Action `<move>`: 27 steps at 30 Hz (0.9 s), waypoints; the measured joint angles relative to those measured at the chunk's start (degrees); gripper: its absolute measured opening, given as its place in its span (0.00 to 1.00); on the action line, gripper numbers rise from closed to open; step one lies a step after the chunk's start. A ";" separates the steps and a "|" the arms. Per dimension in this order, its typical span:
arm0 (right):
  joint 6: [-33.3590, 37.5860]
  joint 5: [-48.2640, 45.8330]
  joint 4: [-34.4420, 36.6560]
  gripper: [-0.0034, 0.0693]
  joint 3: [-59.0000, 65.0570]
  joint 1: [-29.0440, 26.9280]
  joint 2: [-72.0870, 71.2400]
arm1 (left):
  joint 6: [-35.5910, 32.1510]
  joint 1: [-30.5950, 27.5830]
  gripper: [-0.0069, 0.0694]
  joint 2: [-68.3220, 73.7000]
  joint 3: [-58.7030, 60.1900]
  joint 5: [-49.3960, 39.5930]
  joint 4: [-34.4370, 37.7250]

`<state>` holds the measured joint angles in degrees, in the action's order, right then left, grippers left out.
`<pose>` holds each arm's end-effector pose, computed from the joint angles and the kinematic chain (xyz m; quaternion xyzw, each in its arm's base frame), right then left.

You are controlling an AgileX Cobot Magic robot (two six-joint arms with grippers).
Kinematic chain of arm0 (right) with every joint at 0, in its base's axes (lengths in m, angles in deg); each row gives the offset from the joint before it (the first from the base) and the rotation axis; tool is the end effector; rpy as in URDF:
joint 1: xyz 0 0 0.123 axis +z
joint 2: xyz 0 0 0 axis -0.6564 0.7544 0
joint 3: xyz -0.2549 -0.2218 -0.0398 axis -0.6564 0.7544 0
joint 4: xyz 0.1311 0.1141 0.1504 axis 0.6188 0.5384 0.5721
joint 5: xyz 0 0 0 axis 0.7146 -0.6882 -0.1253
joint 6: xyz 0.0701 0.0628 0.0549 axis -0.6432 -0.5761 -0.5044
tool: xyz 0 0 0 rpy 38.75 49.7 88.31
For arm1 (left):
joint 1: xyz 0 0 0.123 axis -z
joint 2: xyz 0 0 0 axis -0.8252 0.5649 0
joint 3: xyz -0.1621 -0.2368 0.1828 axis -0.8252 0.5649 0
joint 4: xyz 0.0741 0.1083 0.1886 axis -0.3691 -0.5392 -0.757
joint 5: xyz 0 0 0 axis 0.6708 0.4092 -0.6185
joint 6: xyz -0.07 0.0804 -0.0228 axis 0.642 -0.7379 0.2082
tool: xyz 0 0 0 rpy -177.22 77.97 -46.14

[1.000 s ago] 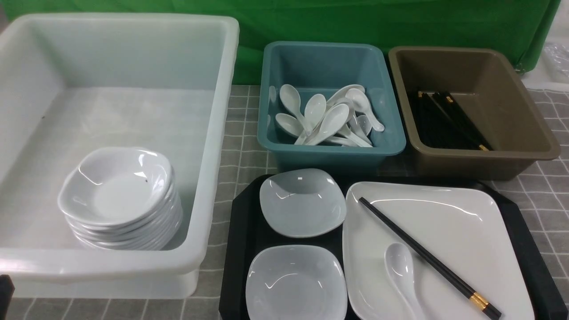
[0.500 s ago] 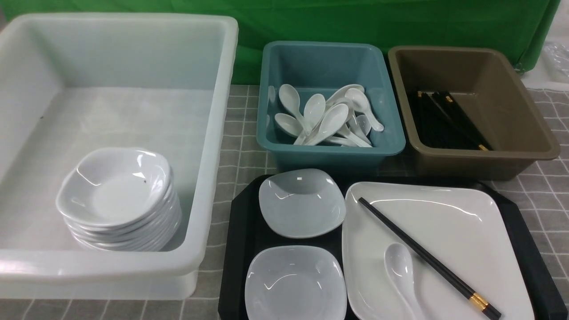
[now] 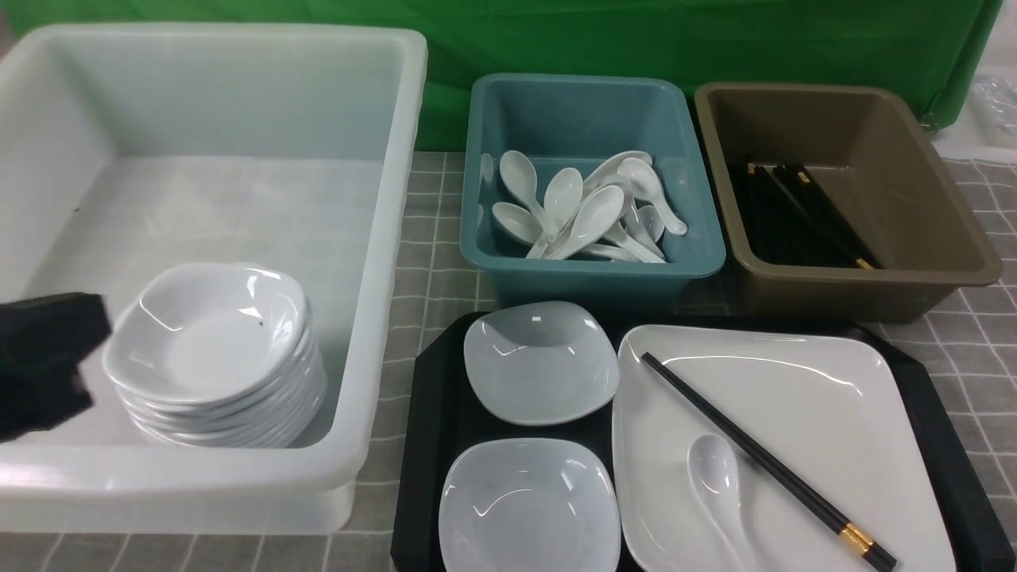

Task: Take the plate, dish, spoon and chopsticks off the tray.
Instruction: Use the right arm to grab a pair of chopsticks from the plate

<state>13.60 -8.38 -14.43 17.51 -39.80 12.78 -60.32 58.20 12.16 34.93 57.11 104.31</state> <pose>-0.0046 -0.0025 0.1852 0.0026 0.7568 0.0016 0.6536 0.0773 -0.0358 0.3485 0.0374 0.8421 -0.1756 0.5085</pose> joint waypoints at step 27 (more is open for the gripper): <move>3.29 -20.72 10.25 0.37 -33.17 18.88 36.78 | -18.52 12.43 0.11 9.23 -1.28 -2.73 7.76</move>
<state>16.89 -29.10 -4.18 -15.66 -20.92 49.56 -78.84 70.63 21.39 33.65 54.38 112.07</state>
